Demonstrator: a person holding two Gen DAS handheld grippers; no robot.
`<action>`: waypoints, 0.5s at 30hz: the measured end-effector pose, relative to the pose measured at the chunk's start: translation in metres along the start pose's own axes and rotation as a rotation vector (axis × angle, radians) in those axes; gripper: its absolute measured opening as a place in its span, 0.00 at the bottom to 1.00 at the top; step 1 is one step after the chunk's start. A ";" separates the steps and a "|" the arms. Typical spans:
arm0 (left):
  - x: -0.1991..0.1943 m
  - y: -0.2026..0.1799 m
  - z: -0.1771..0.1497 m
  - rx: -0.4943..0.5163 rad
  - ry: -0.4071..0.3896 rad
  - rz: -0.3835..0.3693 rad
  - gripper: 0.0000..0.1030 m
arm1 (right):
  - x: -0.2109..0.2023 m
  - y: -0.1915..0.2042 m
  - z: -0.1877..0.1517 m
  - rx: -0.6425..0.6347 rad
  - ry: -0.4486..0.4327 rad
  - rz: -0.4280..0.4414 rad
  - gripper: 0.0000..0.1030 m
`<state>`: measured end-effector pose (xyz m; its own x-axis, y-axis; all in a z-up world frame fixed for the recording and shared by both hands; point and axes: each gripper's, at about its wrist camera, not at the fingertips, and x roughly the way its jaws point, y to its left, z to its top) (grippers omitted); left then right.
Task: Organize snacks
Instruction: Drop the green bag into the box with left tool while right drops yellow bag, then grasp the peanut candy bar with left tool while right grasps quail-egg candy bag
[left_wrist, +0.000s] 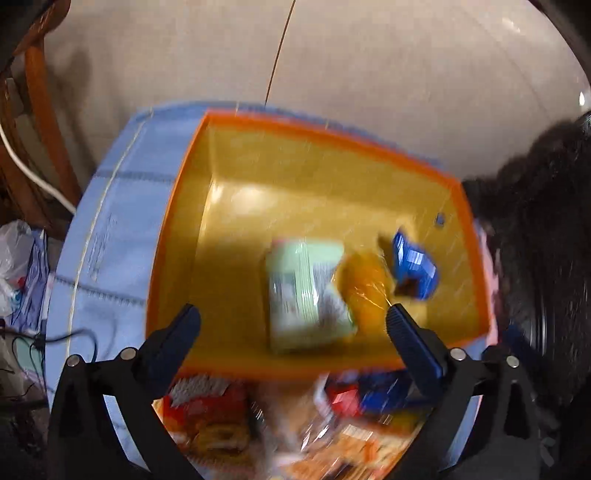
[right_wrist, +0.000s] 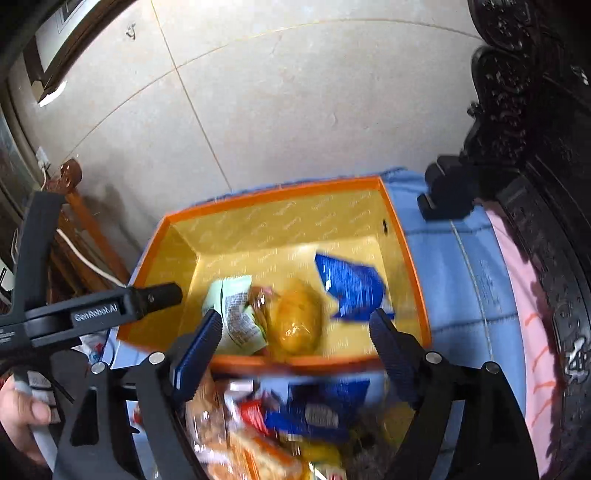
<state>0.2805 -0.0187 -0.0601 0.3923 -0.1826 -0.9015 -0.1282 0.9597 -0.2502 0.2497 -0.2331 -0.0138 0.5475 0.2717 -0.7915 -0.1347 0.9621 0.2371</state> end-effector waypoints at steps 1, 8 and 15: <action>0.000 0.005 -0.007 0.007 0.010 -0.007 0.95 | -0.003 -0.001 -0.009 0.001 0.006 0.006 0.81; -0.038 0.038 -0.102 0.093 -0.077 0.072 0.96 | -0.016 -0.011 -0.114 -0.147 0.153 -0.048 0.85; -0.022 0.029 -0.197 0.277 0.074 0.072 0.96 | -0.023 -0.016 -0.190 -0.156 0.319 0.043 0.85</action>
<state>0.0884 -0.0290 -0.1168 0.3224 -0.1171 -0.9393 0.1044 0.9907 -0.0877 0.0823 -0.2499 -0.1067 0.2564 0.2819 -0.9245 -0.2897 0.9350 0.2047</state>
